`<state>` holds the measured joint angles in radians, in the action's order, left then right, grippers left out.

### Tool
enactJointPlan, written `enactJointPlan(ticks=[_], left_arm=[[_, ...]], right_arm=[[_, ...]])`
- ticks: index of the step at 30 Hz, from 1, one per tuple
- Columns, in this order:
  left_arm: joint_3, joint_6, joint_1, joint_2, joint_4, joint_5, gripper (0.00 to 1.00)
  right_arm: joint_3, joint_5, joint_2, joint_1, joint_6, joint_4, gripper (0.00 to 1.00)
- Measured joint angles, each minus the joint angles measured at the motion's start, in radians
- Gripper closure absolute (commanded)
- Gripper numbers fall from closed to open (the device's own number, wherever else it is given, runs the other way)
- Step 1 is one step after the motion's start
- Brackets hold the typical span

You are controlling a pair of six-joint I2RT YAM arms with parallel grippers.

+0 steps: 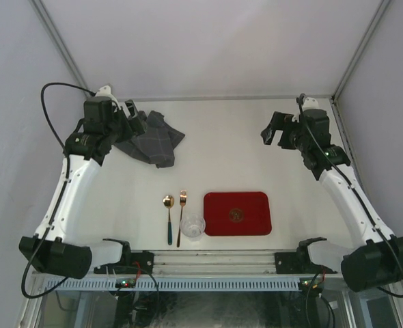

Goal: Set the dinner table for one person
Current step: Move the napkin to the center of the board.

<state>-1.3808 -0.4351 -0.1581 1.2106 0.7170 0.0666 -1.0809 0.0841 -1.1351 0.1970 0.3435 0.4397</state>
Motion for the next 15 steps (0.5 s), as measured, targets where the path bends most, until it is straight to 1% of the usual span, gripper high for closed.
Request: enactJointPlan(ticks=[6,7,9,10,15], left_arm=[[-0.051,-0.003,0.004,0.135,0.021,-0.018,0.14],[-0.058,-0.004,0.004,0.152,0.024,-0.021,0.16],[-0.089,-0.01,0.004,0.203,0.037,-0.027,0.13],[-0.109,-0.012,0.004,0.23,0.045,-0.028,0.13],[-0.223,-0.022,-0.002,0.385,0.088,-0.017,0.18]], right_arm=[[-0.085,0.05,-0.147,0.0,-0.013,-0.016,0.01],[-0.099,0.059,-0.171,0.0,-0.016,-0.023,0.01],[-0.122,0.073,-0.205,0.0,-0.019,-0.026,0.01],[-0.135,0.081,-0.222,0.0,-0.02,-0.027,0.01],[-0.158,0.111,-0.27,0.0,-0.024,-0.051,0.01]])
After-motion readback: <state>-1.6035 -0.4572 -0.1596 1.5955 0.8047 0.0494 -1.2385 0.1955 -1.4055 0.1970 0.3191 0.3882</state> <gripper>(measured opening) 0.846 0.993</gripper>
